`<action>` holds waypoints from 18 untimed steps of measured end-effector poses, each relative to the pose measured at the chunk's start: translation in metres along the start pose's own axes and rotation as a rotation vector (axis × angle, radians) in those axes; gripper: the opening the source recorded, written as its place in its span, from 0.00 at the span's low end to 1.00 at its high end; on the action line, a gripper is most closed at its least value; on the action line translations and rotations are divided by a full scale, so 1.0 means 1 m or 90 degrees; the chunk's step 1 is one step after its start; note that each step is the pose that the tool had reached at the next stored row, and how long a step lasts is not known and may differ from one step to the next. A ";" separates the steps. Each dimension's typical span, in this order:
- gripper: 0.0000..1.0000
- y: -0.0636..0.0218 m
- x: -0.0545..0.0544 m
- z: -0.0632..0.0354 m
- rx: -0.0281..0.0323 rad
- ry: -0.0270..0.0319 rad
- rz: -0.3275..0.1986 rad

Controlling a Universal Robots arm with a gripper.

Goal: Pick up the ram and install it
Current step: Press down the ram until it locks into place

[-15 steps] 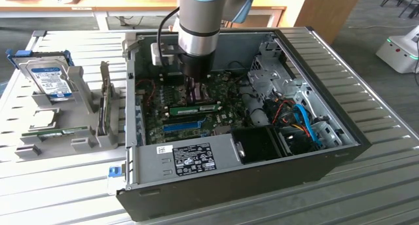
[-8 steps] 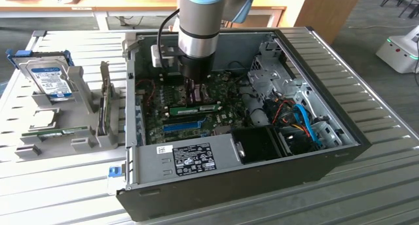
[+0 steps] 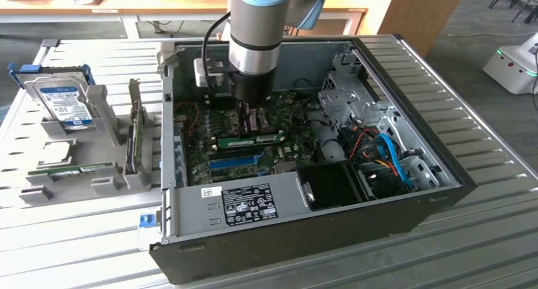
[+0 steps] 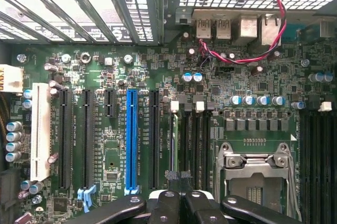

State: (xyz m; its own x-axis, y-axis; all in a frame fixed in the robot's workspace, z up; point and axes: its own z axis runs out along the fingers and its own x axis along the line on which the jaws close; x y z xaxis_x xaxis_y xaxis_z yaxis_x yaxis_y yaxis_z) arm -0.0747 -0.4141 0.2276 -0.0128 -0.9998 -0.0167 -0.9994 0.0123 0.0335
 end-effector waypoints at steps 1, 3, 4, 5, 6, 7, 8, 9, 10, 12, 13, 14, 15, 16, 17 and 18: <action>0.10 0.0000 0.000 0.0001 -0.0001 0.0001 0.000; 0.10 0.0000 0.000 0.0001 0.0000 0.0001 0.000; 0.10 -0.0001 0.000 0.0001 0.0000 0.0000 0.000; 0.10 -0.0001 0.000 0.0001 0.0000 0.0000 0.000; 0.10 -0.0001 0.000 0.0002 0.0000 0.0000 0.000; 0.10 -0.0001 0.000 0.0006 0.0001 -0.0002 0.000; 0.10 -0.0001 0.000 0.0011 0.0001 -0.0002 0.000; 0.10 -0.0001 0.000 0.0013 0.0000 0.0000 0.000; 0.10 -0.0001 0.000 0.0014 -0.0001 0.0002 0.000; 0.10 -0.0001 0.000 0.0014 -0.0001 0.0002 0.000; 0.10 -0.0001 0.000 0.0015 -0.0001 0.0001 0.000; 0.10 -0.0001 0.000 0.0016 0.0000 0.0000 0.000; 0.10 -0.0001 0.000 0.0016 0.0000 -0.0001 0.000; 0.10 -0.0001 0.000 0.0017 0.0000 0.0000 0.000; 0.10 -0.0001 0.000 0.0020 0.0001 -0.0001 0.000; 0.10 -0.0001 0.000 0.0022 0.0000 -0.0001 0.000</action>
State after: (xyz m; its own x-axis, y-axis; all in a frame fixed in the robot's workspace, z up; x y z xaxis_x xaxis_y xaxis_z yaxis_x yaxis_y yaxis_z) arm -0.0746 -0.4142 0.2254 -0.0127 -0.9998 -0.0168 -0.9994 0.0122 0.0334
